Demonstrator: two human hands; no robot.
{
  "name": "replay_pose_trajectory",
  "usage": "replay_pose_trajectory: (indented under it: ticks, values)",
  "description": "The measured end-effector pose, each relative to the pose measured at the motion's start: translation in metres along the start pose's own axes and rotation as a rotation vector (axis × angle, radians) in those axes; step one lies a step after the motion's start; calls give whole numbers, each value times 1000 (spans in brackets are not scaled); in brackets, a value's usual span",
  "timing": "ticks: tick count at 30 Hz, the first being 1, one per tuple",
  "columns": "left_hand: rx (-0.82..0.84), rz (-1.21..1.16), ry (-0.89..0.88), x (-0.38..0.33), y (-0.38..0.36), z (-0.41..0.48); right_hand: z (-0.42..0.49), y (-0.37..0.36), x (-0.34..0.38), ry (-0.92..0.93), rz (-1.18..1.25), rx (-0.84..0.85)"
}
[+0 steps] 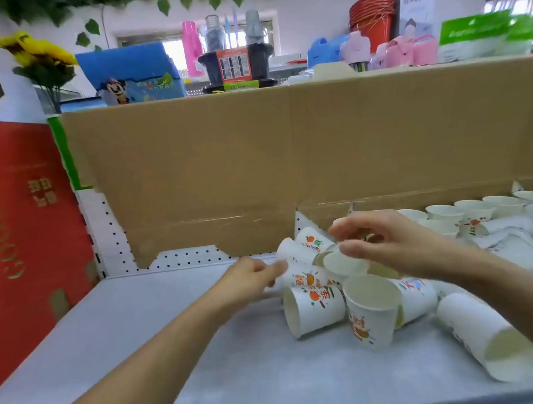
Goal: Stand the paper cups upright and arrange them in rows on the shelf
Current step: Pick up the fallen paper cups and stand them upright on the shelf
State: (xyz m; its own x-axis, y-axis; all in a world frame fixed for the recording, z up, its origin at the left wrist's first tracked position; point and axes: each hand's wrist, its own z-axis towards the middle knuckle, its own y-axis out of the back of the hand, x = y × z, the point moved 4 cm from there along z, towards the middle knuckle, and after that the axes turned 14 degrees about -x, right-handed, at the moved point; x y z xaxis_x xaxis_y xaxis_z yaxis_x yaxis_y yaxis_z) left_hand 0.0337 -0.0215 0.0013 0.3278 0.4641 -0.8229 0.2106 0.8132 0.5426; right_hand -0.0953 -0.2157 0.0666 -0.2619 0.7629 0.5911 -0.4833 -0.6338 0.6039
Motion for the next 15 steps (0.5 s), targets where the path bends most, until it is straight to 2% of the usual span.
replay_pose_trajectory:
  ticks: [3,7,11,15]
  values:
    - [60,60,-9,7,-15,18,44,-23,-8,-34,-107,42]
    - [43,27,-47,17,-1,40,86,-62,-26,-131,-324,207]
    - [-64,484,-330,28,48,63,113,-96,-38,-187,-537,353]
    - [-37,625,-490,43,73,80,126,-118,-44,-213,-581,370]
